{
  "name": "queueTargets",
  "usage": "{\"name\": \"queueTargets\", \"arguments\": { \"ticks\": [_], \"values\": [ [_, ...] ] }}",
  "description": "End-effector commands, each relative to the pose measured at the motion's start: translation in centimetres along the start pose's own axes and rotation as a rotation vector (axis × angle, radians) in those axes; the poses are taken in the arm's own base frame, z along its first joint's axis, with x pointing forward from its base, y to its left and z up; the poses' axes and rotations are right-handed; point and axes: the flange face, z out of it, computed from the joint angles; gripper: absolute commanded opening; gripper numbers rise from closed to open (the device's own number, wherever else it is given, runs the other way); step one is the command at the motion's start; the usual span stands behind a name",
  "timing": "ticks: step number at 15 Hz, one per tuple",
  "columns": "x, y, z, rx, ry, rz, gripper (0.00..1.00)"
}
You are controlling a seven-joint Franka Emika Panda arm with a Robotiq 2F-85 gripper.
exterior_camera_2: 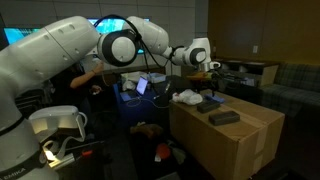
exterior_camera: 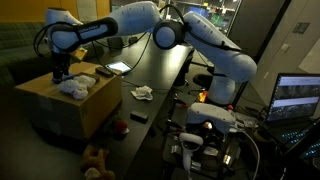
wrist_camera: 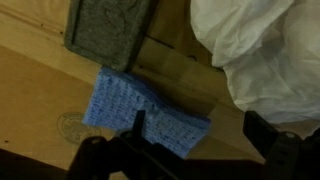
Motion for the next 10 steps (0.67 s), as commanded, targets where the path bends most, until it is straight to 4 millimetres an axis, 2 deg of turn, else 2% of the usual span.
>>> {"name": "queueTargets", "arguments": {
  "ticks": [1, 5, 10],
  "values": [
    [0.2, 0.4, 1.2, -0.011, 0.03, -0.046, 1.0],
    [0.4, 1.0, 1.7, -0.027, 0.061, -0.022, 1.0],
    [0.8, 2.4, -0.1, -0.01, 0.098, -0.005, 1.0]
  ]
}}
